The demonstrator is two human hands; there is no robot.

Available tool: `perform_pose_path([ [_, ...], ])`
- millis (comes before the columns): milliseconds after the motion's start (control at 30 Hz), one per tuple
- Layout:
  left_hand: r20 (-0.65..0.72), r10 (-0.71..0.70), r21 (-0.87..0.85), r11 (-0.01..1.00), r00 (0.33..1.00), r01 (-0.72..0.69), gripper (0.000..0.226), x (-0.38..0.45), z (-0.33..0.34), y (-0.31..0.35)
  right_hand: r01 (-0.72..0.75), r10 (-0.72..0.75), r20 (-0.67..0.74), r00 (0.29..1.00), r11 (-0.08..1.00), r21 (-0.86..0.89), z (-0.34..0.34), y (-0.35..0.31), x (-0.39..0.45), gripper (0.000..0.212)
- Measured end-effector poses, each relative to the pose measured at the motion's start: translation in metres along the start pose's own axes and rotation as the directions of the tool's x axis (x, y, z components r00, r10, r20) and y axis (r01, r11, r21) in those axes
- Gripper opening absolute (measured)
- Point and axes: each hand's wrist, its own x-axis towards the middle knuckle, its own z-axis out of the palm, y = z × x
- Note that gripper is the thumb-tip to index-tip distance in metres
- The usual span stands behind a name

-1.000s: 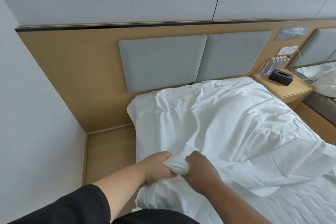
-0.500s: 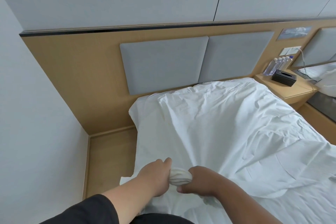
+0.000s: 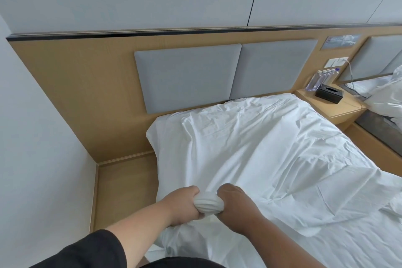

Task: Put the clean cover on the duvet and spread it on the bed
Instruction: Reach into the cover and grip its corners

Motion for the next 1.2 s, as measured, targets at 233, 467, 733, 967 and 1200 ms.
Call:
perform_pose_path([
  [233,0.116,-0.064,0.419,0.908,0.991,0.009,0.039,-0.005,0.003,0.007,-0.088,0.059,0.212,0.975,0.988,0.13,-0.002,0.006,-0.004,0.006],
  [467,-0.115,0.014,0.477,0.878,0.993,0.043,0.021,0.0,0.019,0.007,-0.206,0.156,0.425,0.891,0.976,0.072,-0.021,-0.01,0.004,0.032],
  [733,0.007,-0.018,0.074,0.997,1.0,0.017,0.004,0.006,0.012,-0.006,-0.183,0.197,0.243,0.95,0.98,-0.08,-0.009,-0.009,0.004,0.008],
  [967,0.08,-0.032,-0.117,0.992,0.996,0.042,0.023,0.006,-0.005,0.004,-0.011,0.016,0.085,0.996,0.999,-0.053,-0.005,0.003,0.013,0.011],
  [1200,0.175,-0.052,-0.117,0.99,0.983,0.073,0.037,0.002,-0.017,0.008,0.21,-0.214,-0.1,0.972,0.976,-0.049,0.009,0.018,0.014,0.029],
])
